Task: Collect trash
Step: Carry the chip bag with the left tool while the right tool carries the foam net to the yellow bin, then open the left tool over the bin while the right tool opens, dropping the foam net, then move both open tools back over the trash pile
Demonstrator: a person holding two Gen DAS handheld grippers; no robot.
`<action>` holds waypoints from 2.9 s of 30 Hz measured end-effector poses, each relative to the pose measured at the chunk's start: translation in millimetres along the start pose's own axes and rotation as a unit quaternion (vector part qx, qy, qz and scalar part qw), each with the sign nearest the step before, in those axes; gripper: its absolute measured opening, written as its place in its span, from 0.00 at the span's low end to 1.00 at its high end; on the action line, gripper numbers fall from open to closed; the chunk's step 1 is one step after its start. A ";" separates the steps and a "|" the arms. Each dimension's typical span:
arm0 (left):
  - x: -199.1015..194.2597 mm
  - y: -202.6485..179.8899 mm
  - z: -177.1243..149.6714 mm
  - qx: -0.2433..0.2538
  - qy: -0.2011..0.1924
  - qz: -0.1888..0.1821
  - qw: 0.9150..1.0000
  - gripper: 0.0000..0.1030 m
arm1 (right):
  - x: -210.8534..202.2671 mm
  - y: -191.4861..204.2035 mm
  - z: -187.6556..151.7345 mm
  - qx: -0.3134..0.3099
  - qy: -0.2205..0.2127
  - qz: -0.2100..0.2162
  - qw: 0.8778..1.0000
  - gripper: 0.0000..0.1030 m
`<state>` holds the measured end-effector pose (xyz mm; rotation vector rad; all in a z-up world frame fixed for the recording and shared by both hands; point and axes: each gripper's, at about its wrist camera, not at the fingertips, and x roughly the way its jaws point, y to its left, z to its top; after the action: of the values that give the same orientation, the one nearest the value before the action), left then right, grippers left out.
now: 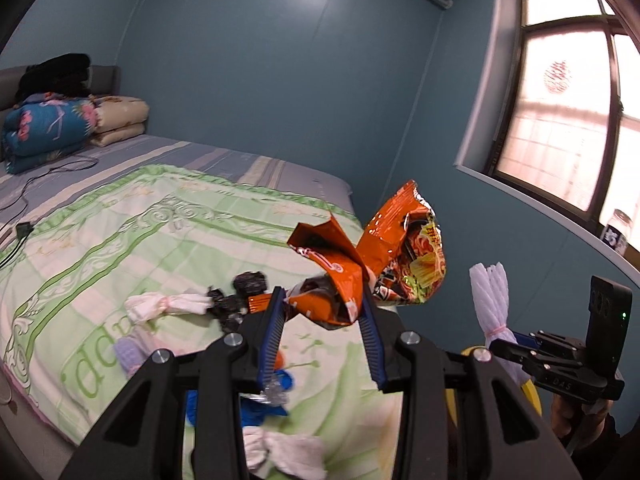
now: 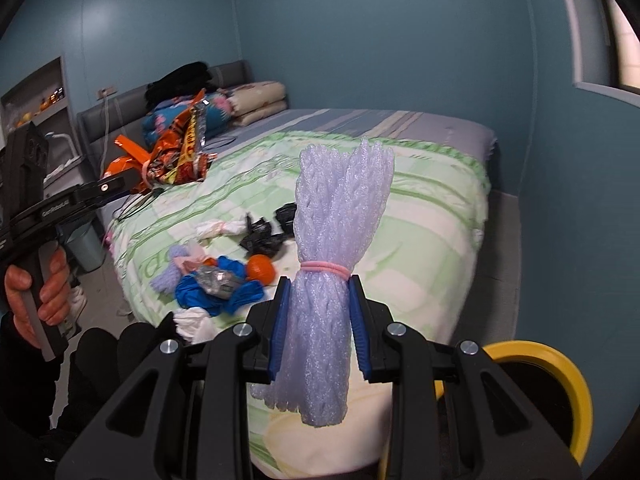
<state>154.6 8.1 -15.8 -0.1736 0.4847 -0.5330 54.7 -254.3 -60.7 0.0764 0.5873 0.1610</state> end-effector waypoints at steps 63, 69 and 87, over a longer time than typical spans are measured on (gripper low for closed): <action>134.1 -215.6 -112.8 0.138 0.206 -0.170 0.954 0.69 | -96.5 -160.2 -62.2 0.195 0.048 -0.207 0.958 0.44; 131.3 -202.1 -101.5 0.111 0.191 -0.155 0.963 0.81 | -104.8 -158.0 -59.6 0.187 0.019 -0.213 0.959 0.51; 81.5 -102.7 -31.9 0.079 0.093 -0.037 0.992 0.92 | -94.1 -54.6 -14.4 0.036 -0.103 -0.115 0.987 0.63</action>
<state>154.6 -123.1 -47.1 0.0107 0.6167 -0.6612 -23.5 -324.0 -27.7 0.0927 0.3918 -0.0918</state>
